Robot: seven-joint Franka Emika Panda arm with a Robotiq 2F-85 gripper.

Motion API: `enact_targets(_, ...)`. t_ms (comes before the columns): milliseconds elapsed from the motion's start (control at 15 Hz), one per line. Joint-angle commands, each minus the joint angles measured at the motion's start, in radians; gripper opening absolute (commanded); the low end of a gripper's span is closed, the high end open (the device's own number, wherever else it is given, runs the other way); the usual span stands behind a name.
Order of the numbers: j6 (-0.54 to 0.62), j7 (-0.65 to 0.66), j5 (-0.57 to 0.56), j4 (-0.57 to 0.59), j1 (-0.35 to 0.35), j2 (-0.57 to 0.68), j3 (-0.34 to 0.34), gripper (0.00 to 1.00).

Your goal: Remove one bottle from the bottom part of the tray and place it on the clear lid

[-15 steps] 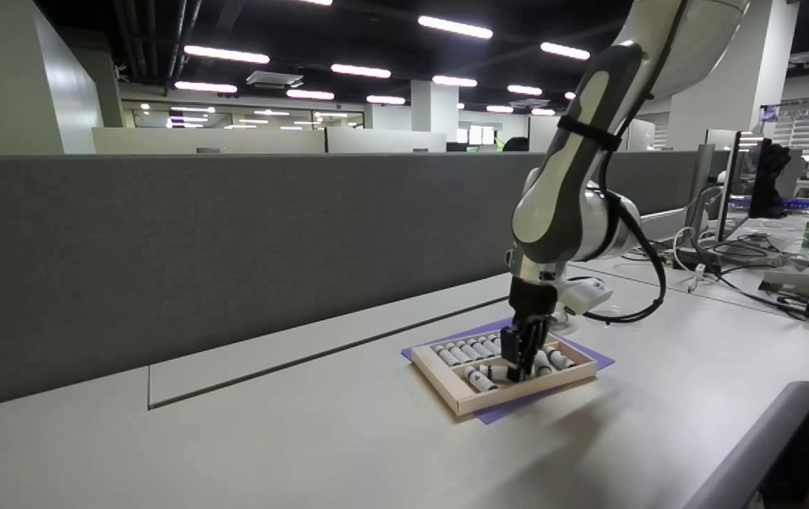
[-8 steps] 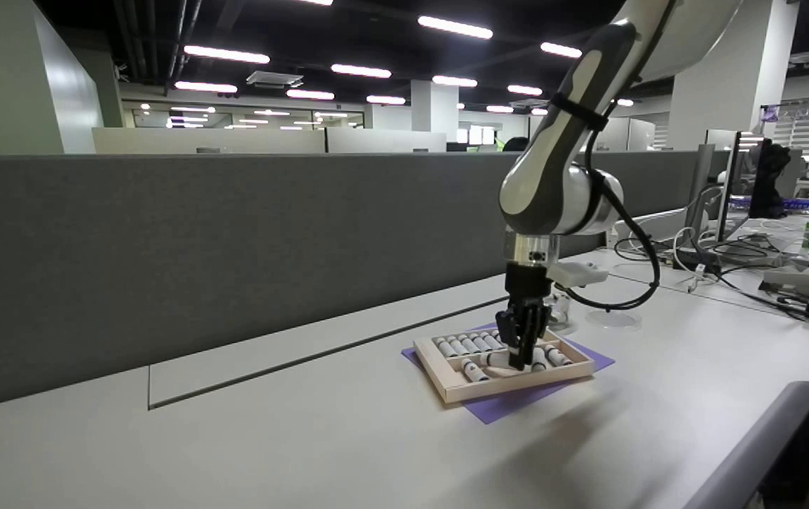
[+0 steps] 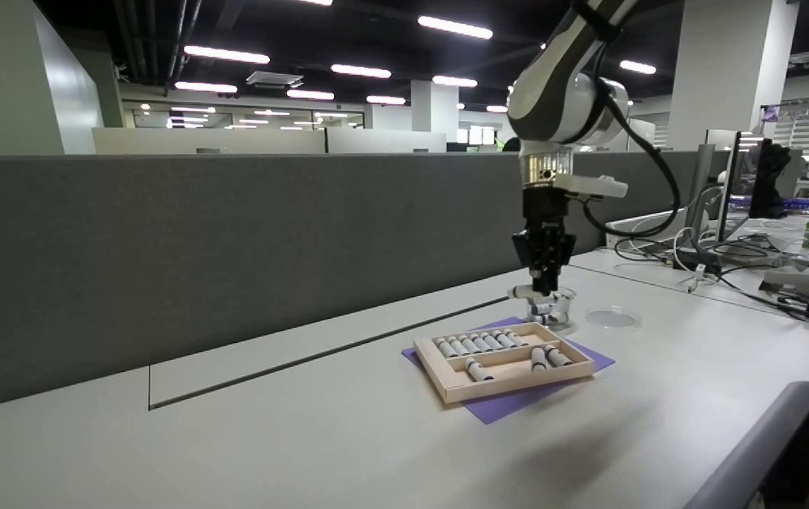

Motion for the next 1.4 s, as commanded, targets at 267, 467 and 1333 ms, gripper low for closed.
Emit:
enact_targets(267,0.113,0.189,-0.152,-0.192,-0.015,-0.189,-0.209,0.06)
enact_targets(467,0.284,0.224,-0.194,-0.268,-0.040,-0.164,-0.269,0.06)
enact_targets(1333,0.437,0.329,-0.184,-0.110,-0.095,0.080,-0.405,0.06)
